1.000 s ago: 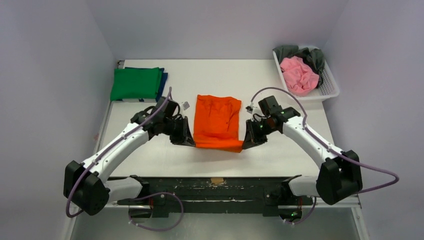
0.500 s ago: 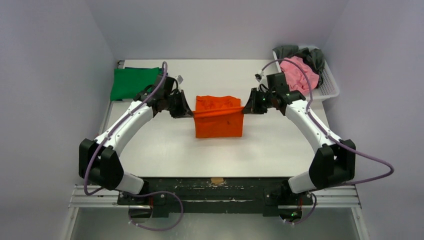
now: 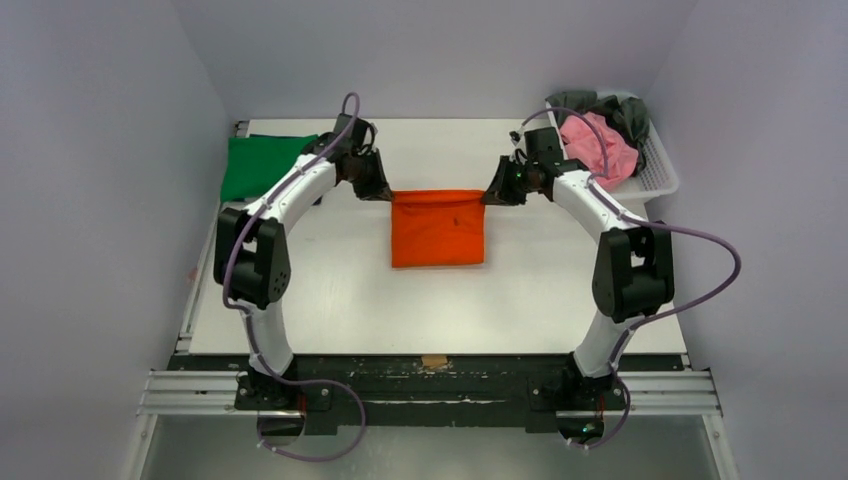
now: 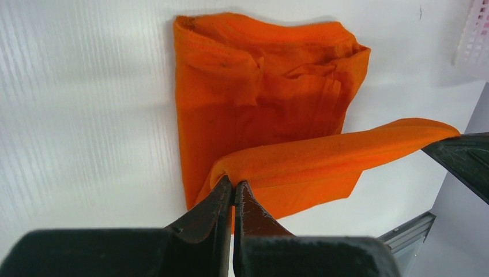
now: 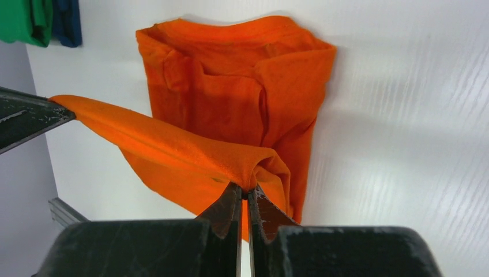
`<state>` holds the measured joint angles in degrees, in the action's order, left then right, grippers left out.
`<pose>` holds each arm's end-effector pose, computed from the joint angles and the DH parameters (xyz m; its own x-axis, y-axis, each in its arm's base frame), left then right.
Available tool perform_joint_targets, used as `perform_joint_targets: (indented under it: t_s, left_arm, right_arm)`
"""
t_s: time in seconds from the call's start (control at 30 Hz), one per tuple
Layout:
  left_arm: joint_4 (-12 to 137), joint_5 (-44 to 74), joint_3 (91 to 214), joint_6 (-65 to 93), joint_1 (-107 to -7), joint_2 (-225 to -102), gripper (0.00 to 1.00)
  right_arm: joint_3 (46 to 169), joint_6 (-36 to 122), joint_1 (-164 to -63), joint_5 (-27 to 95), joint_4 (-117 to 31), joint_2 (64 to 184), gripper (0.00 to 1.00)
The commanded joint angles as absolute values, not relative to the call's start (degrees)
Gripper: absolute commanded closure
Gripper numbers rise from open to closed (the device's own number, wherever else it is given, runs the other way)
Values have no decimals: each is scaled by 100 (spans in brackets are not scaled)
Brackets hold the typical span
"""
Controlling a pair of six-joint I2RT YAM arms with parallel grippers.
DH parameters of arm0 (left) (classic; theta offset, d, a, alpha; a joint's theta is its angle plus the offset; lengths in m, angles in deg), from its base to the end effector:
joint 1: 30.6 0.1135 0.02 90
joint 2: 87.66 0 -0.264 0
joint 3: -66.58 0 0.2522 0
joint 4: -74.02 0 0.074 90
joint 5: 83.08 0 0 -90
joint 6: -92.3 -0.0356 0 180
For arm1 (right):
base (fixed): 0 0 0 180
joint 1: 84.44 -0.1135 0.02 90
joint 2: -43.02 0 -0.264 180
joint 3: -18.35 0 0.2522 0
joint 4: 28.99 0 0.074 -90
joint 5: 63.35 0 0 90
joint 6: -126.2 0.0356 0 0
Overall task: Fold and stack the t-shirts
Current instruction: Fold the long partially folded tshirt into a neat square
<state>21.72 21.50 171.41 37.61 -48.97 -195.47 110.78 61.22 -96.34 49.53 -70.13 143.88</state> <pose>0.3904 -0.1391 0.2626 -0.8915 -0.2934 -0.3452 -0.0909 0.8624 -0.4981 0.3773 0.0936 0.2545 -0.8596 0.2171 -0.4625 -0.0807 0.8362 0.5425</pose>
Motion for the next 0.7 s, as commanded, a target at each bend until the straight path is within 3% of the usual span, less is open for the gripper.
perform_joint_targets:
  t_s: [0.0, 0.27, 0.37, 0.43, 0.5, 0.6, 0.67]
  left_arm:
    - [1943, 1711, 17890, 3465, -4713, -20073, 100]
    - [1812, 1590, 18695, 3428, -4629, -21062, 100]
    - [1642, 1607, 19218, 3307, -4605, -21532, 85]
    - [1499, 1728, 19724, 3283, -4563, -21834, 84]
    - [1490, 1964, 19963, 3288, -4518, -21982, 75]
    - [1547, 2143, 19891, 3272, -4510, -21808, 54]
    - [1735, 2168, 19453, 3250, -4510, -21464, 46]
  right_arm:
    - [11384, 6362, -9485, 4444, -6511, 14711, 100]
    - [11842, 6592, -9470, 4467, -5718, 15898, 100]
    - [12126, 6682, -9464, 4270, -5727, 16296, 91]
    - [12370, 6687, -9441, 4074, -5799, 16447, 91]
    - [12565, 6696, -9416, 4016, -5853, 16490, 79]
    - [12686, 6672, -9411, 4102, -5911, 16326, 45]
    - [12608, 6658, -9404, 4118, -5915, 16109, 30]
